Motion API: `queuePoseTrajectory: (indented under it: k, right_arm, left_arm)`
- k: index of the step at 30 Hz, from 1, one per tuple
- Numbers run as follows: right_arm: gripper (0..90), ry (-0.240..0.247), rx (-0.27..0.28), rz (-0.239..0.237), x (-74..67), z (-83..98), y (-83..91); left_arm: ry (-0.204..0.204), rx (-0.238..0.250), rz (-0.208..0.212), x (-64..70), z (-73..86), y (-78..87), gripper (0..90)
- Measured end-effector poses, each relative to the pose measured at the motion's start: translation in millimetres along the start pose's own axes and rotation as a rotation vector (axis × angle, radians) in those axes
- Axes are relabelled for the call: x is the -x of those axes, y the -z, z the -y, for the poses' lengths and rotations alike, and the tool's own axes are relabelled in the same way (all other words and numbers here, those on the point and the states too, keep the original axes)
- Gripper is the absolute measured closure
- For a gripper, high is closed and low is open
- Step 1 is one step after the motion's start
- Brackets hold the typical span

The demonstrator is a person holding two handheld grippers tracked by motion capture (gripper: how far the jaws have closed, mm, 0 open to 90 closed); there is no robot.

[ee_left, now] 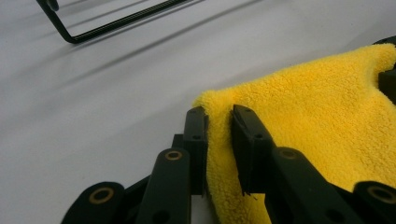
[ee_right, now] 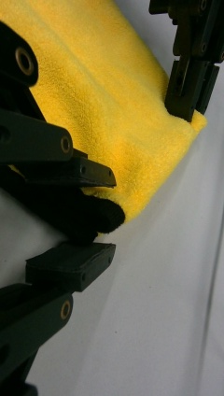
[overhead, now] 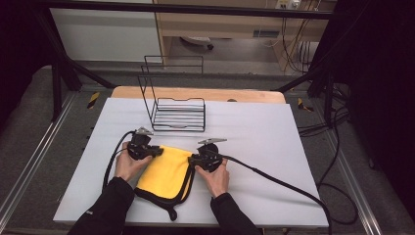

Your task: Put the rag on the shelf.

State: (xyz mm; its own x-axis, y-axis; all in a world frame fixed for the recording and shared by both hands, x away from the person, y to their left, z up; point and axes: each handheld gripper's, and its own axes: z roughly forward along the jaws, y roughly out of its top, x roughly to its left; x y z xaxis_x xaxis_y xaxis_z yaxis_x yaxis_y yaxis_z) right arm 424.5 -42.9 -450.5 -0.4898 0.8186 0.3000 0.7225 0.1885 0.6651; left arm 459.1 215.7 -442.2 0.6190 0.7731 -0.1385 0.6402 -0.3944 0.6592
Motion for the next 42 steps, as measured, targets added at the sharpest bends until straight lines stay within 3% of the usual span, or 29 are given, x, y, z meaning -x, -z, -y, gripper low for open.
queuePoseTrajectory:
  k: [5,12,19,28,42]
  right_arm:
    - [74.4,-0.06,-0.027,-0.03,1.0,-3.9,-1.5]
    - [78.0,-0.072,-0.016,-0.047,1.3,-5.9,0.9]
    - [78.0,-0.042,0.045,-0.069,-4.2,-7.1,10.6]
    - [78.1,0.026,0.141,-0.129,-12.1,-13.5,26.7]
    - [78.1,0.119,0.215,-0.166,-22.1,-22.5,43.0]
  left_arm:
    - [-0.022,-0.004,-0.005,0.7,-0.9,0.9,76.7]
    - [-0.024,0.008,0.017,-1.2,-0.2,4.0,82.6]
    - [-0.008,0.052,0.019,-2.7,0.7,19.4,83.2]
    - [-0.034,0.156,0.019,0.3,3.5,51.5,83.3]
    - [-0.058,0.246,-0.022,12.8,4.9,86.6,83.4]
